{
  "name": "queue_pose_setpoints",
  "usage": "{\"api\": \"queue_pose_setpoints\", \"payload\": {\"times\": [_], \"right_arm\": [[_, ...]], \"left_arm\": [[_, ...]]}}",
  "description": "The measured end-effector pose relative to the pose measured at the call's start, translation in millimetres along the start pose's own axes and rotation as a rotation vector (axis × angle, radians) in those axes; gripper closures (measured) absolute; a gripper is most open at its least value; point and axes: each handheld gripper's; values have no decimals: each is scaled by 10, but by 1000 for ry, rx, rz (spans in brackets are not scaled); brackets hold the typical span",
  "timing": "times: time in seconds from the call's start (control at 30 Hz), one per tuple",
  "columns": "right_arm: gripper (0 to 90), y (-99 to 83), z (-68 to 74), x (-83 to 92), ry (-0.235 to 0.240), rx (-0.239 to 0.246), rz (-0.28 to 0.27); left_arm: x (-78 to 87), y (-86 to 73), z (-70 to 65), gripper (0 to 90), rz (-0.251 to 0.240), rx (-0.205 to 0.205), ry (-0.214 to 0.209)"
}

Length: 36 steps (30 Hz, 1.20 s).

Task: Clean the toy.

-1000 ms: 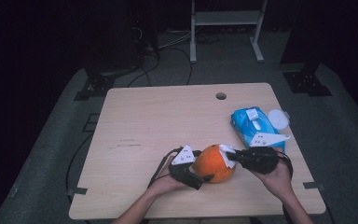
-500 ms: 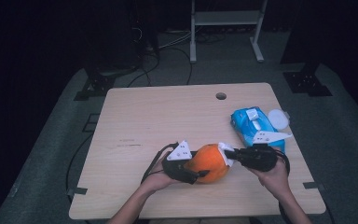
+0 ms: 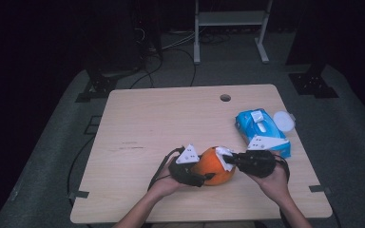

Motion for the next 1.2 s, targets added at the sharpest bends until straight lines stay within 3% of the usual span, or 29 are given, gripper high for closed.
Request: {"api": "queue_pose_setpoints", "payload": {"times": [0.1,0.2,0.33,0.57,0.67,0.77,0.93,1.07,1.2], "right_arm": [[831,20,38,42,-5,12,-3],[830,28,36,45,8,7,-11],[827,-82,-51,-65,-18,-11,46],[826,-94,-54,-73,-16,-15,54],[827,-144,-97,-133,0,-54,67],[828,-103,-18,-115,-26,-22,64],[827,-7,138,-115,7,30,40],[827,-96,15,-153,17,-13,50],[827,-165,-101,-105,-3,-55,47]], "left_arm": [[104,70,-12,321,-6,-13,-25],[171,86,-9,320,9,-27,-19],[143,47,39,314,14,5,-37],[207,89,31,320,10,-9,-35],[143,41,35,317,12,-5,-23],[101,50,-9,309,9,-26,-10],[91,43,-29,278,9,-52,-6],[151,-2,60,165,-31,-64,-54],[151,-74,169,107,-24,-33,-57]]}}
Point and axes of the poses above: each handheld gripper's, and its own axes: x roughly backward along the jaws, y roughly out of its top, z roughly to its left, and after that the axes turned 3 degrees about x, right-handed
